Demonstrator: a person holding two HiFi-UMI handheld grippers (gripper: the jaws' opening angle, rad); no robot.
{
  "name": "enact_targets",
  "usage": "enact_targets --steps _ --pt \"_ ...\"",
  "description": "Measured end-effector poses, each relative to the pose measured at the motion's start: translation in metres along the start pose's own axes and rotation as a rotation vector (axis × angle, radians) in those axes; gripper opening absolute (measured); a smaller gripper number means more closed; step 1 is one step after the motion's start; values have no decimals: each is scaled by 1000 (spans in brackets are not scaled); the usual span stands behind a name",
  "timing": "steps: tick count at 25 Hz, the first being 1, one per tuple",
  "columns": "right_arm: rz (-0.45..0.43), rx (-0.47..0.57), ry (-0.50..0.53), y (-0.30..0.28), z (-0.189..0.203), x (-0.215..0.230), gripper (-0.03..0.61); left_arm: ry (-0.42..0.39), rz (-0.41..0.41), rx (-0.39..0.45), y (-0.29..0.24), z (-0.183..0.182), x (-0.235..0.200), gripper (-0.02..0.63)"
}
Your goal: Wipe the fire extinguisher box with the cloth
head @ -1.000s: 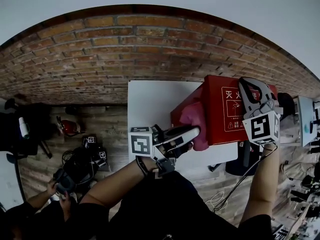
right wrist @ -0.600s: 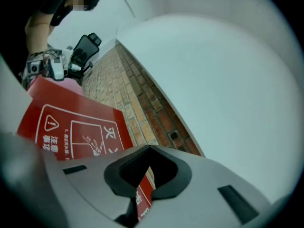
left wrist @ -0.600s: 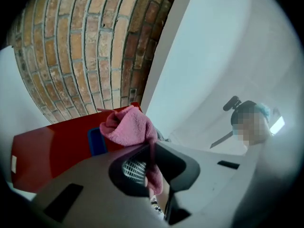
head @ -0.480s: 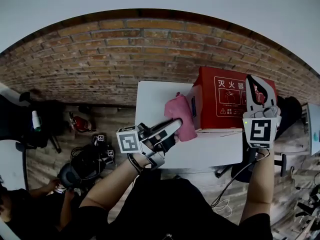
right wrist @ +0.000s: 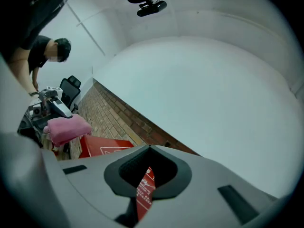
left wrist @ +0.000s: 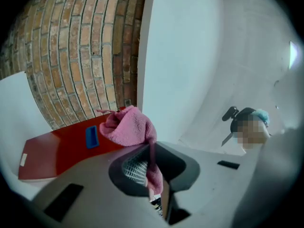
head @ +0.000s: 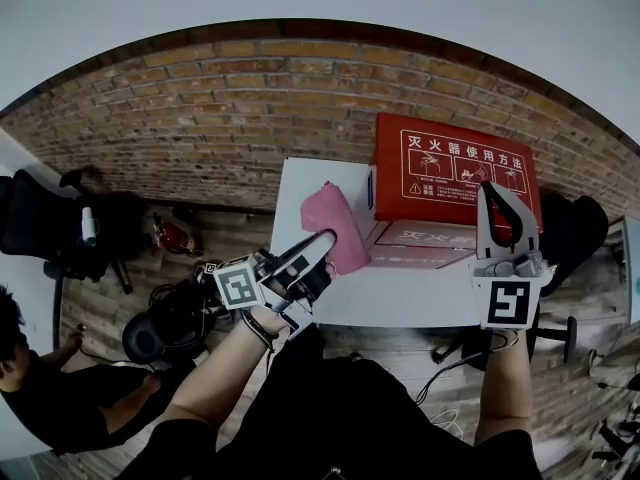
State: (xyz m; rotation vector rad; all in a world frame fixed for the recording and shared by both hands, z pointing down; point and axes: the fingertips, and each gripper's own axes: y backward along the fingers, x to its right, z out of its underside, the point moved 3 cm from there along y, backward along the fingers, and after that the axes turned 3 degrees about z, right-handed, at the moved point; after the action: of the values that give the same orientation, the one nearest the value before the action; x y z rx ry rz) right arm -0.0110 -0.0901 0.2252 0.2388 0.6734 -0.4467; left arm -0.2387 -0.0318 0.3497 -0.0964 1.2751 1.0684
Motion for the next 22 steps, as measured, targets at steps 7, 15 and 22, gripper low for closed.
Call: enact_targets --steps 7,15,22 --pt "-45 33 -203 67 8 -7 20 -58 -25 13 11 40 32 63" --pt "-128 69 -342 126 21 -22 20 -69 -48 38 22 105 60 63" --pt "-196 83 -413 165 37 -39 20 -63 -82 30 27 152 70 63"
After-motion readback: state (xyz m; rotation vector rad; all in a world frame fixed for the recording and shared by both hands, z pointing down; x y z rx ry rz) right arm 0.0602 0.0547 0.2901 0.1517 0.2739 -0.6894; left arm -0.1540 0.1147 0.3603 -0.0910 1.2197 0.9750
